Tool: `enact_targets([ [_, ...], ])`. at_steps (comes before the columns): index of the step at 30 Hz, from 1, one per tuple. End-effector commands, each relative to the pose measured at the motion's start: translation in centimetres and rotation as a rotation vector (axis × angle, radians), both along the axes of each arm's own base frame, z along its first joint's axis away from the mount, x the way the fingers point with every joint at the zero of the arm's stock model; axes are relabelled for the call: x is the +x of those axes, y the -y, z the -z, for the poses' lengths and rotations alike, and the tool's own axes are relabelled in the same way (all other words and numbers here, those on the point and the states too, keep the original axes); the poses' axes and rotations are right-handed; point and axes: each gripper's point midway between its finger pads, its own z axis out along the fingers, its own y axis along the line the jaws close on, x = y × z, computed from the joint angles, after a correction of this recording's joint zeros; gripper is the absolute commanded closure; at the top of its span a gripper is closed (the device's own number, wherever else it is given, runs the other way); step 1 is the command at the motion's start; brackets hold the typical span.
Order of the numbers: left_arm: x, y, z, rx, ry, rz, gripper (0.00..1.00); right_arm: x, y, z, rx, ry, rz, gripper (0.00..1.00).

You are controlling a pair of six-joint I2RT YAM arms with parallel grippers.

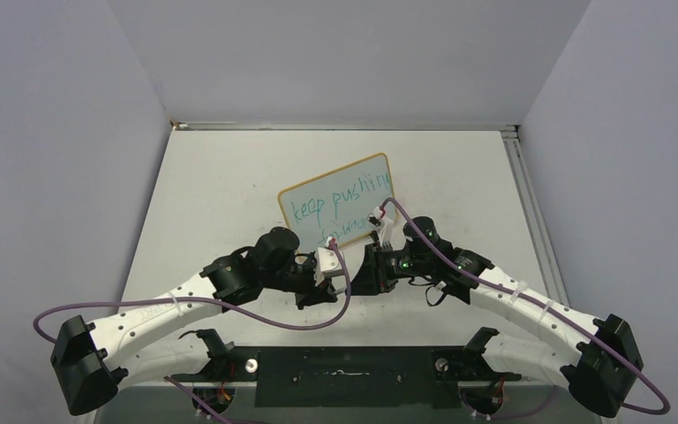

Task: Write a sentence on the whiteboard
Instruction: Close the whiteboard marker at the center of the board.

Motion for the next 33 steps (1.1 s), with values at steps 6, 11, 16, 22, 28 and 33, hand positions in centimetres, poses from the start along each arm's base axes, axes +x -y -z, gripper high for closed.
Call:
enact_targets([
  [6, -0.1, 1.0, -2.6, -0.079, 0.026, 0.042, 1.00, 0.8, -0.3, -1.0, 0.035, 0.073, 0.034, 0.71],
  [11, -0.5, 0.9, -2.6, -0.079, 0.023, 0.065, 1.00, 0.7, -0.2, -1.3, 0.041, 0.076, 0.031, 0.67],
  [16, -0.9, 0.8, -2.3, -0.067, 0.010, 0.092, 1.00, 1.0, 0.2, -1.9, 0.060, 0.082, 0.045, 0.65],
  [22, -0.9, 0.8, -2.1, -0.057, 0.008, 0.088, 1.00, 0.6, 0.3, -2.2, 0.076, 0.070, 0.025, 0.63],
  [28, -0.9, 0.7, -2.0, -0.052, 0.005, 0.089, 1.00, -0.3, 0.1, -2.1, 0.090, 0.051, -0.023, 0.69],
  [33, -1.1, 0.7, -2.0, -0.051, 0.000, 0.102, 1.00, -1.1, -0.1, -2.1, 0.095, 0.038, -0.069, 0.71],
])
